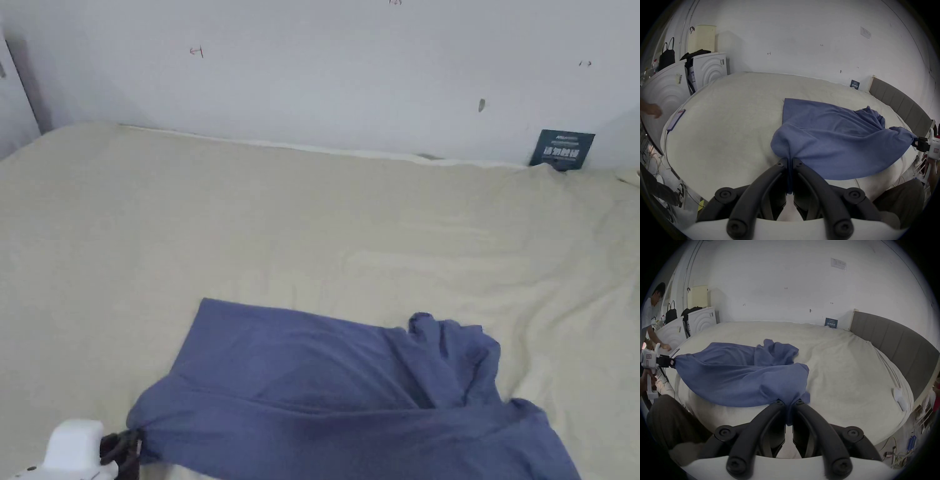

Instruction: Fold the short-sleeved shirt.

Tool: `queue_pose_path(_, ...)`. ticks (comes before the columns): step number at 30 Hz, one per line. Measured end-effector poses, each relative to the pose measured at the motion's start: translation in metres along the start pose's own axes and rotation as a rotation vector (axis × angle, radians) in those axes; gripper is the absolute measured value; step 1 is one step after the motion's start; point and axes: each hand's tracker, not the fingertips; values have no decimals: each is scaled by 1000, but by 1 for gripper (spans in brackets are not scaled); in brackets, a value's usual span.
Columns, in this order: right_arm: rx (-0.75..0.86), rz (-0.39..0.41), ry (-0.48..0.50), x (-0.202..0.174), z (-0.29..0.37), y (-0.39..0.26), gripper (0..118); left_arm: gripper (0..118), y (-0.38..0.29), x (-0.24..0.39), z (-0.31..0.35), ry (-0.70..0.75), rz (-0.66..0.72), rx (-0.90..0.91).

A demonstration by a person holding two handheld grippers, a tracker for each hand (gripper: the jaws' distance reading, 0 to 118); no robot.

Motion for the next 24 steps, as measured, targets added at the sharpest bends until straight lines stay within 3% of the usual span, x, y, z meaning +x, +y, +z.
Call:
queue_pose_path(2,-52,-39,8,4,1,-20,8,5,-17,-14,4,-26,97,-19)
queue_pose_path(6,-93,-36,15,-3,-7,-47,9,5,-46,-19,-6,-13,22,-54)
queue_pose_path(7,-101,-47,54,-2,-8,-51,15,5,-53,-18,-6,-3,-26,-12)
queue_pose_path(8,-113,-117,150,3,-6,-53,39,12,-58,-15,-4,45,-60,32)
queue_pose_path(9,-108,-190,198,5,1,-48,73,33,-59,-14,-2,80,-74,41)
queue_pose_path(10,-28,-206,205,1,13,-44,102,72,-57,-15,0,104,-69,31)
queue_pose_path(11,38,-176,154,-4,26,-34,118,116,-55,-18,5,70,-52,39)
queue_pose_path(12,85,-157,106,-7,39,-25,118,118,-53,-20,11,41,-33,83)
queue_pose_path(14,118,-110,82,-15,53,-6,118,118,-54,12,40,160,-17,210)
queue_pose_path(16,153,-69,66,-28,59,16,118,118,-49,25,56,182,-3,336)
queue_pose_path(18,196,-48,78,-37,64,34,118,116,-25,32,66,113,32,353)
queue_pose_path(19,207,-51,90,-39,62,40,116,108,-16,37,64,121,34,335)
queue_pose_path(20,221,-58,111,-40,58,43,103,69,-7,42,62,112,38,327)
queue_pose_path(21,228,-61,122,-41,57,49,78,18,0,48,59,100,24,324)
queue_pose_path(22,239,-59,136,-44,54,54,38,0,12,47,45,108,0,314)
queue_pose_path(23,242,-59,150,-44,49,57,0,0,20,52,37,103,-24,278)
queue_pose_path(24,247,-63,172,-41,44,56,0,0,27,51,33,41,-32,310)
